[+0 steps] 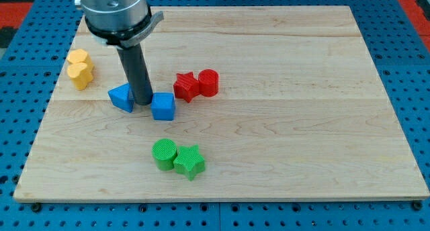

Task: Place the red blocks on the bottom right

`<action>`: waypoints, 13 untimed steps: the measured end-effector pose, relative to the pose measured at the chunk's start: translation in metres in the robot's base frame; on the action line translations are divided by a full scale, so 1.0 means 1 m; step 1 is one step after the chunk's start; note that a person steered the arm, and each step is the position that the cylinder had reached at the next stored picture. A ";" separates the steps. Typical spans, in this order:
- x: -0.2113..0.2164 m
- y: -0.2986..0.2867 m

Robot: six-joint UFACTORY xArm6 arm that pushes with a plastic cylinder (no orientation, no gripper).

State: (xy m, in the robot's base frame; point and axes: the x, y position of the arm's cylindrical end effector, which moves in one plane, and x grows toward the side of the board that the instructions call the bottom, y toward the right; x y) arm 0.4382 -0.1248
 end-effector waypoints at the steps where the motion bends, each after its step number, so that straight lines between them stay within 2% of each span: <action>1: -0.028 0.024; 2: -0.029 0.096; 3: -0.011 0.170; 4: 0.039 0.173; 5: 0.044 0.177; 6: 0.023 0.178; 7: 0.012 0.231; 8: 0.041 0.281; 9: 0.054 0.283; 10: -0.014 0.291; 11: -0.092 0.268; 12: -0.070 0.221; 13: -0.027 0.189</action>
State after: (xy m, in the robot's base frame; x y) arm 0.4109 0.0645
